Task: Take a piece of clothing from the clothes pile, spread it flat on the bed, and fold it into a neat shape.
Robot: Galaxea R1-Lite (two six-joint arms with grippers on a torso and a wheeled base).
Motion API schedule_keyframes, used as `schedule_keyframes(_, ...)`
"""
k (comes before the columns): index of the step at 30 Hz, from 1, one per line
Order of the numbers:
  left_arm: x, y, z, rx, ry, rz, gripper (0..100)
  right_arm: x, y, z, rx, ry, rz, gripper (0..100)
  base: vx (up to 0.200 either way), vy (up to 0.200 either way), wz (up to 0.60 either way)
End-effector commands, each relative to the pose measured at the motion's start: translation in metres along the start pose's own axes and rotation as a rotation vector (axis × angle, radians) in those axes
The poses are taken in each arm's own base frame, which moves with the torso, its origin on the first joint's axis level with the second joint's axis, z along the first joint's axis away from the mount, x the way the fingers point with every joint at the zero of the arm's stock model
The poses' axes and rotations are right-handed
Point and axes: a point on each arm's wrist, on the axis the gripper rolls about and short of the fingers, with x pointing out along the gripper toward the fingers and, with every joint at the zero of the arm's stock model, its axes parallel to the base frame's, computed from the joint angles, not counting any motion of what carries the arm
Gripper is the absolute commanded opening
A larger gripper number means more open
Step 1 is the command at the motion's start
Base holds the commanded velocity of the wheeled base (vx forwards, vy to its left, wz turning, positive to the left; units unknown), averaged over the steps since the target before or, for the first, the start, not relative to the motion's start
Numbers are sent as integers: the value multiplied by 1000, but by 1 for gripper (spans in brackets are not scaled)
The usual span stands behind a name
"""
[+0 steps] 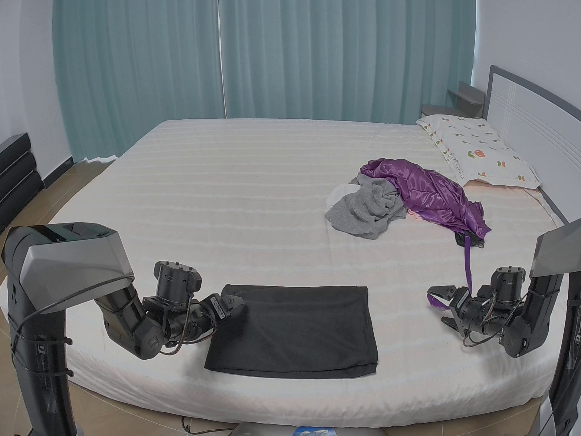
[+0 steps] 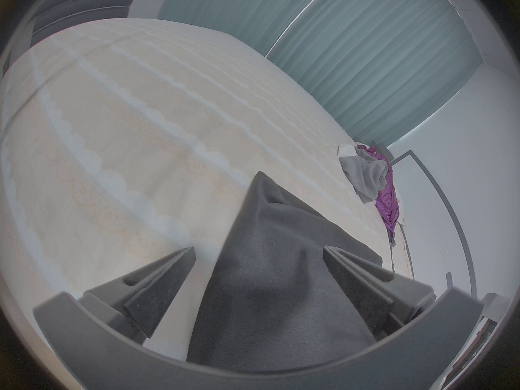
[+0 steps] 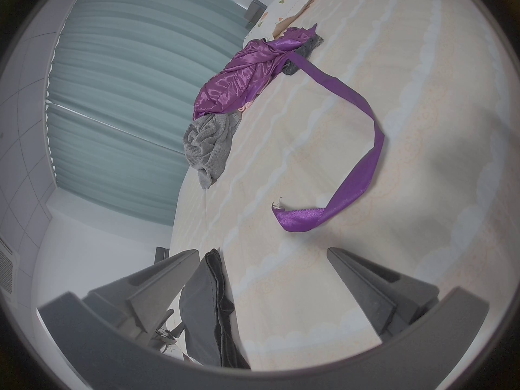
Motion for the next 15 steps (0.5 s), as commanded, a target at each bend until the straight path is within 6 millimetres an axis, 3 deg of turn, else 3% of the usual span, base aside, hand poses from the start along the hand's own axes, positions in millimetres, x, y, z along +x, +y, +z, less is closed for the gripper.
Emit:
schedule_keyframes(1, 6, 5, -8, 7, 16, 2, 100, 0, 0, 0, 0, 0, 1, 100, 0, 0, 0)
schedule_keyframes(6, 12, 7, -11, 20, -6, -13, 100, 0, 0, 0, -1, 1, 1, 100, 0, 0, 0)
schedule_keyframes(7, 11, 8, -12, 22, -2, -10, 0, 0, 0, -1, -1, 2, 0, 100, 0, 0, 0)
schedule_keyframes(15, 10, 8, -13, 21, -3, -9, 0, 0, 0, -1, -1, 2, 0, 100, 0, 0, 0)
